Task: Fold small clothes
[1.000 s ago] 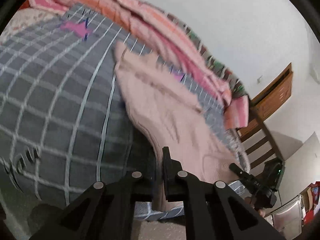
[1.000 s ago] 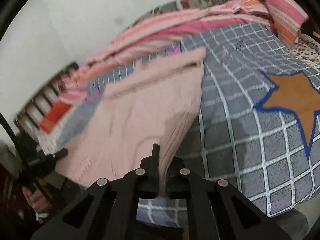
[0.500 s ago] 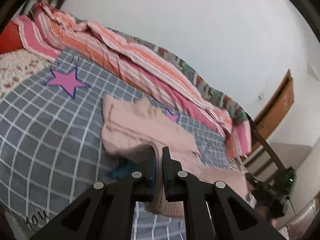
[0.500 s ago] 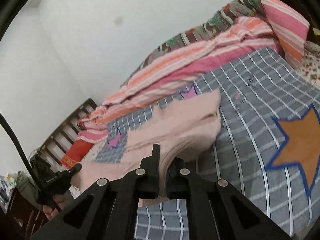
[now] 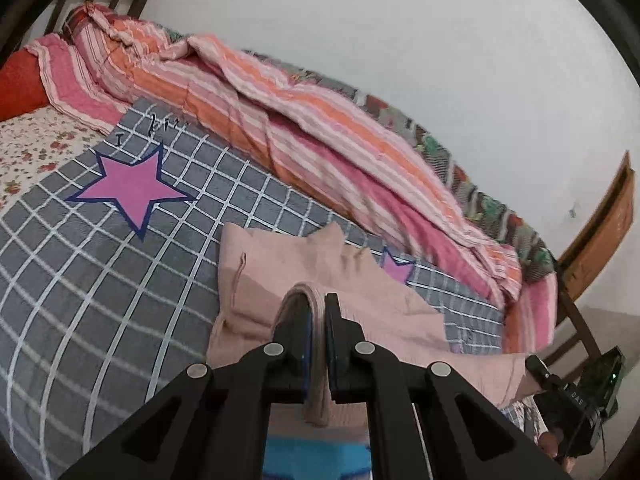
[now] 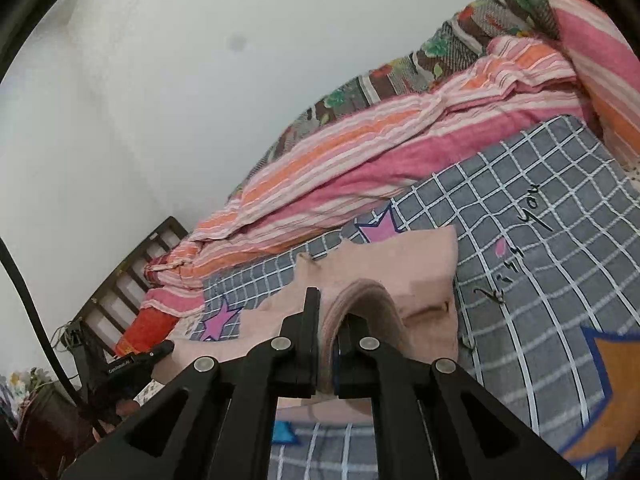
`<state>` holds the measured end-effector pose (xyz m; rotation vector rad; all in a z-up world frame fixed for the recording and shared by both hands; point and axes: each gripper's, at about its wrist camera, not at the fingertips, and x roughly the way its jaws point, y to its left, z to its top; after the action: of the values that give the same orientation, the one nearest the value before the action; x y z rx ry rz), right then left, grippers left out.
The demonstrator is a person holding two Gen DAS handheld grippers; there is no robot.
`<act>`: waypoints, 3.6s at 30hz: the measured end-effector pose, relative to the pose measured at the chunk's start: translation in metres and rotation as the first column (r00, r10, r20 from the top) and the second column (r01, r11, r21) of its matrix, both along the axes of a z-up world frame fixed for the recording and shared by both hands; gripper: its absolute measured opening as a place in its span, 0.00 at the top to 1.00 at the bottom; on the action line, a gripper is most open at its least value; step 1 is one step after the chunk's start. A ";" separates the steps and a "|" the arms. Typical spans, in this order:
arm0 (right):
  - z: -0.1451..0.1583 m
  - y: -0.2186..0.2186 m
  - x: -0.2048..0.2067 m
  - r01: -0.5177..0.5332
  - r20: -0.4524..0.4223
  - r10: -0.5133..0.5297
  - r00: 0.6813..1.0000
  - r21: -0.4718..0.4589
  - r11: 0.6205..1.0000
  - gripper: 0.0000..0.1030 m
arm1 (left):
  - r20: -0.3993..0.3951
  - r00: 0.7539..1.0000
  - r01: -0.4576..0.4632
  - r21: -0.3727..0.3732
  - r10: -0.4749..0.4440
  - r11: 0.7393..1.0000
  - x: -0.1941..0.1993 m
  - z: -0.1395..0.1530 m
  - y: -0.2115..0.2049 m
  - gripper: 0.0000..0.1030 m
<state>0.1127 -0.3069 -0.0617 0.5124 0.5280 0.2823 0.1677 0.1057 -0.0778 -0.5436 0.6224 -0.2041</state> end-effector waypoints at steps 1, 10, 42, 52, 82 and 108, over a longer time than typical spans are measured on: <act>-0.003 -0.001 0.010 -0.003 -0.012 0.002 1.000 -0.002 1.000 0.95 | -0.011 1.000 -0.004 0.001 0.004 1.000 0.013 -0.003 -0.001 0.94; -0.036 -0.006 0.111 -0.013 -0.136 0.011 0.991 -0.013 1.000 0.95 | -0.091 0.995 -0.041 0.031 0.044 0.999 0.099 -0.032 -0.004 0.94; -0.081 -0.010 0.022 -0.108 -0.301 0.045 0.953 -0.195 0.975 0.46 | -0.168 0.985 0.061 0.069 -0.049 0.996 0.001 -0.084 0.004 0.34; -0.110 -0.005 0.047 -0.019 -0.342 0.006 0.940 -0.034 0.999 0.45 | -0.170 0.985 0.004 -0.048 -0.012 0.999 0.024 -0.101 0.000 0.36; -0.082 -0.014 -0.084 0.016 -0.302 -0.074 0.950 -0.190 0.982 0.71 | -0.157 0.987 -0.008 0.181 0.037 0.983 -0.114 -0.074 0.007 0.72; -0.078 0.031 0.085 0.059 -0.251 -0.195 0.948 -0.464 0.884 0.61 | -0.158 0.987 0.042 0.388 0.021 0.921 0.075 -0.079 -0.050 0.93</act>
<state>0.1979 -0.2757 -0.1402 0.1291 0.8192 -0.0526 0.2430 0.0552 -0.1572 -0.1692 0.7990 -0.0422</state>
